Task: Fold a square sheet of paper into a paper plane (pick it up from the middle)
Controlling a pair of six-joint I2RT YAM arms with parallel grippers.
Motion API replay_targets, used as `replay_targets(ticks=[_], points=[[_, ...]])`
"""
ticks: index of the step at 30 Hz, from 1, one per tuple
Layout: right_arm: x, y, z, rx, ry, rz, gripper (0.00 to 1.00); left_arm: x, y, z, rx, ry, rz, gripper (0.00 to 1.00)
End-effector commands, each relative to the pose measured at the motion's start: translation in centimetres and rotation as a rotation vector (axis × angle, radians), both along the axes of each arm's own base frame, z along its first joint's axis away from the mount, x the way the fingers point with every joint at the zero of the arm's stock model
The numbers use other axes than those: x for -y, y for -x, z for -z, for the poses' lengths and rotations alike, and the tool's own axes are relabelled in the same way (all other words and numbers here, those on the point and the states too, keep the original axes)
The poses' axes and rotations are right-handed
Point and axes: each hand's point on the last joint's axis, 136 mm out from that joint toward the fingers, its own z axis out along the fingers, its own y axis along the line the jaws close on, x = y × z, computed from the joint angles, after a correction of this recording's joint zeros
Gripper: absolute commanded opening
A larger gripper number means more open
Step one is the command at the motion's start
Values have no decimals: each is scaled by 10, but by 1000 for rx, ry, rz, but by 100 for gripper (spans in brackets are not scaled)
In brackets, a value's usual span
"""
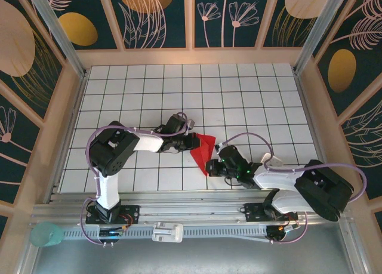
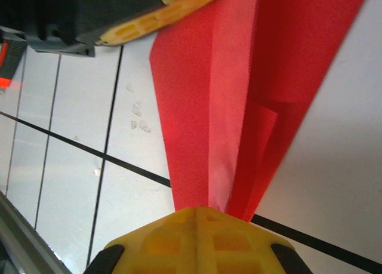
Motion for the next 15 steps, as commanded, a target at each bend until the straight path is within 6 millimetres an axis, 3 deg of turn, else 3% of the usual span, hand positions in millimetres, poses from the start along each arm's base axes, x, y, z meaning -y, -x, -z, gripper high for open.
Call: replay_targets(ticks=[1, 15], points=[[-2, 1, 3, -1, -7, 12, 3, -27, 15, 42, -65, -154, -27, 0], [3, 25, 31, -68, 72, -3, 0, -28, 15, 43, -70, -161, -32, 0]])
